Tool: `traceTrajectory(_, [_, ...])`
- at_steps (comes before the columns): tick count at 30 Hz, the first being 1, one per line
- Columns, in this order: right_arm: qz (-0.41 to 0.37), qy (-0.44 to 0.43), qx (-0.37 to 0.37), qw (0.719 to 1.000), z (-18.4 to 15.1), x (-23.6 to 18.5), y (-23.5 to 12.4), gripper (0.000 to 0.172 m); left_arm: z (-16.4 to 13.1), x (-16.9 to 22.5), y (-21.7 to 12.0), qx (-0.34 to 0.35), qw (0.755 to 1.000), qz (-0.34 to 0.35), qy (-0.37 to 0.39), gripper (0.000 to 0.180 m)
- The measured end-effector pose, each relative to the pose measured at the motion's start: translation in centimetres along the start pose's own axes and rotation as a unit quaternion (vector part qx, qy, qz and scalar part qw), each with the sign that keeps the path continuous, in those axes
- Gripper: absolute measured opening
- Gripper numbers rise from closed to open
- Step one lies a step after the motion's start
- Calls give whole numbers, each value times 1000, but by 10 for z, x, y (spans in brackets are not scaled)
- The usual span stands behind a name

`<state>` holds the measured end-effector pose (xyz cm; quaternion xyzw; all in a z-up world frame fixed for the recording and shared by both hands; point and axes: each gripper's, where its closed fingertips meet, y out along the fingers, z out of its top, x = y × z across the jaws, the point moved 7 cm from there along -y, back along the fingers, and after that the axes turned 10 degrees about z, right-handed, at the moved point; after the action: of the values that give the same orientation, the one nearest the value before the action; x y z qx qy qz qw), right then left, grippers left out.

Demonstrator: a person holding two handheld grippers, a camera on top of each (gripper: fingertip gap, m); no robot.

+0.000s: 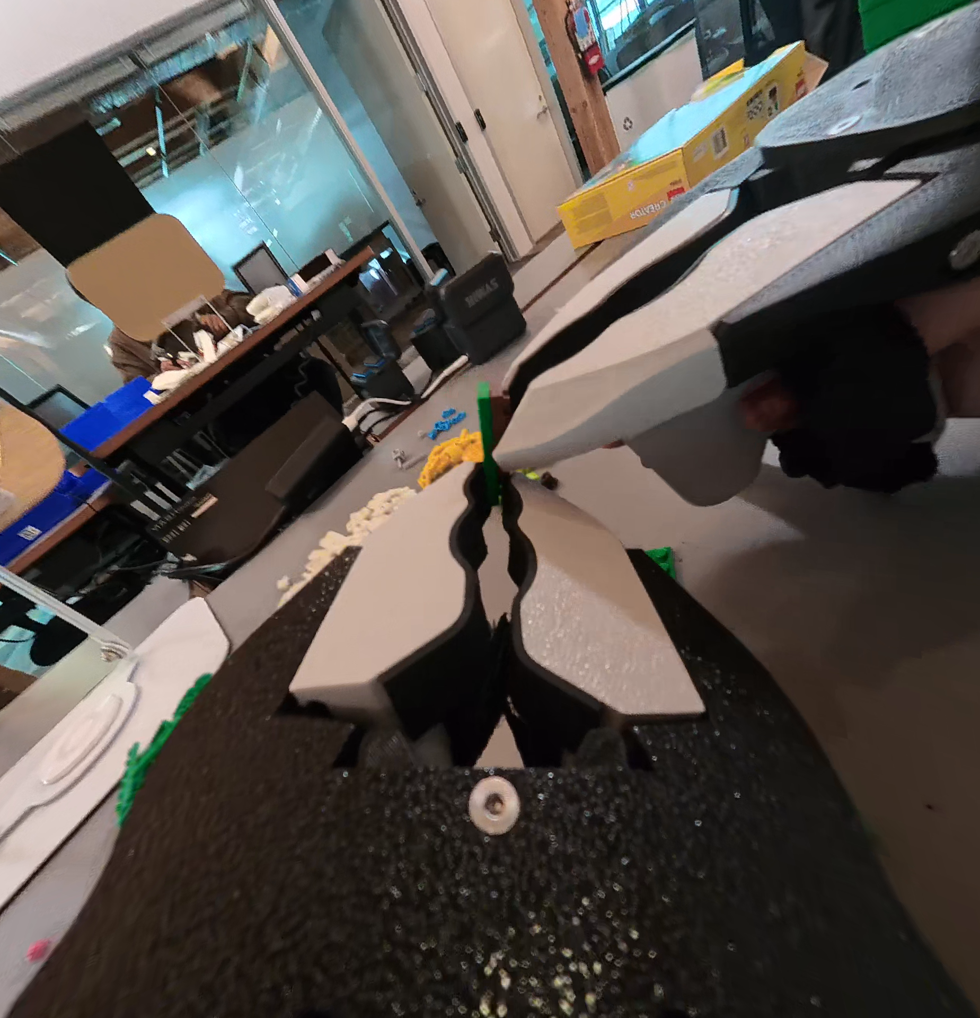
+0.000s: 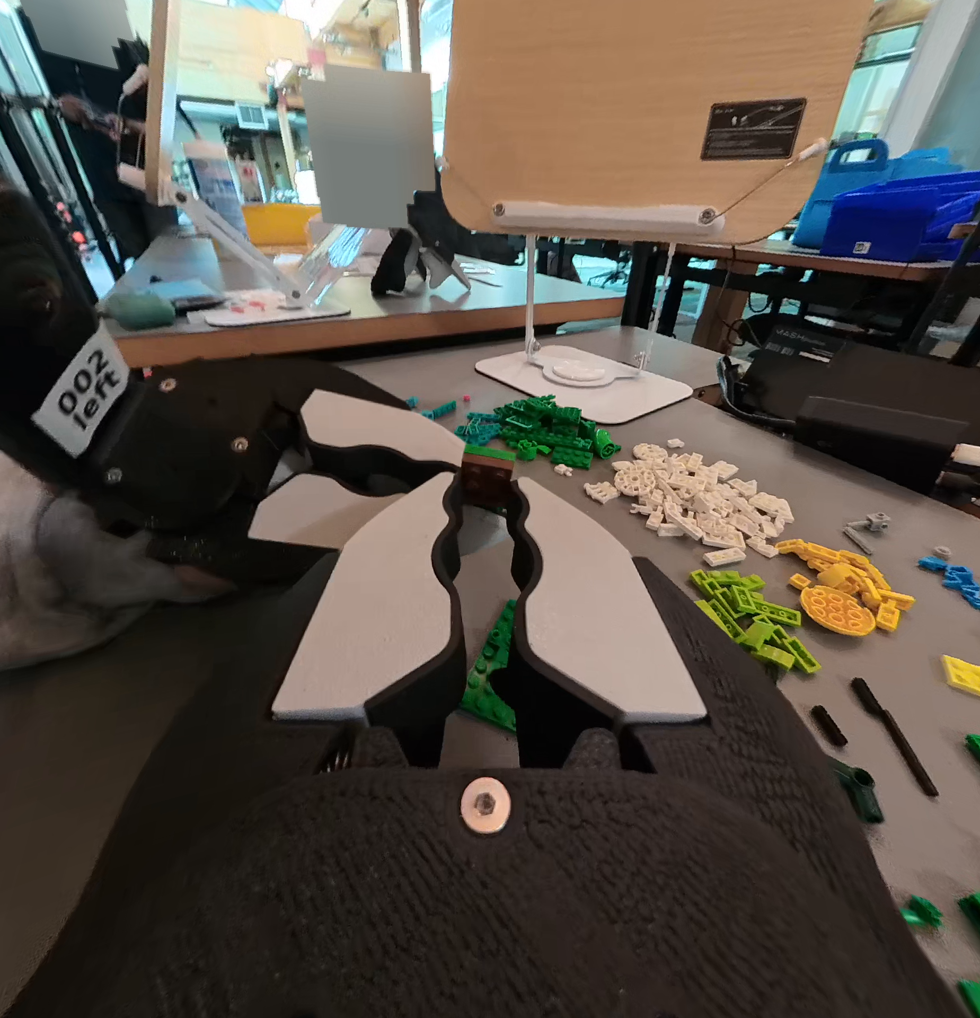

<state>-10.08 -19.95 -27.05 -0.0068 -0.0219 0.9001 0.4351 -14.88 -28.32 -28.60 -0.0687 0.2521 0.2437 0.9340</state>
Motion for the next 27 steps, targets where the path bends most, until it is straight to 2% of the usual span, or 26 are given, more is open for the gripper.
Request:
traceTrajectory(4, [28,10,-13,999,0,5,-4,14,0,0,2,-5,999,-18,-32,4])
traceTrajectory(8, [43,-20,-31,998,-1,6,-8,14,0,0,2,-10,997,-39,-73,5])
traceTrajectory(9, [23,-34,-44,998,-1,7,-12,0,0,-4,2,-12,996,-27,-86,3])
traceTrajectory(10, [15,-61,-66,996,-3,12,-15,0,-4,-20,1,-15,993,21,-112,3])
traceTrajectory(11, [12,-70,-73,995,-4,16,-20,0,-9,-36,0,-24,987,30,-155,4])
traceTrajectory(13, [25,-21,-13,999,6,21,-30,0,-19,-56,-4,-29,975,32,-219,4])
traceTrajectory(15, [23,13,13,1000,10,28,-35,0,-18,-52,-4,-27,978,22,-204,4])
traceTrajectory(17, [15,35,29,999,9,30,-33,1,-11,-36,0,-27,987,13,-158,4])
traceTrajectory(19, [6,51,38,998,7,26,-26,18,-6,-21,4,-29,994,11,-109,4])
traceTrajectory(20, [0,54,35,998,6,24,-23,21,-4,-15,6,-32,996,13,-88,4])
traceTrajectory(22, [-8,52,28,998,5,19,-18,21,-2,-7,9,-34,998,21,-56,4])
traceTrajectory(27, [3,81,11,997,-2,14,-9,18,2,0,8,-25,999,24,-36,3])
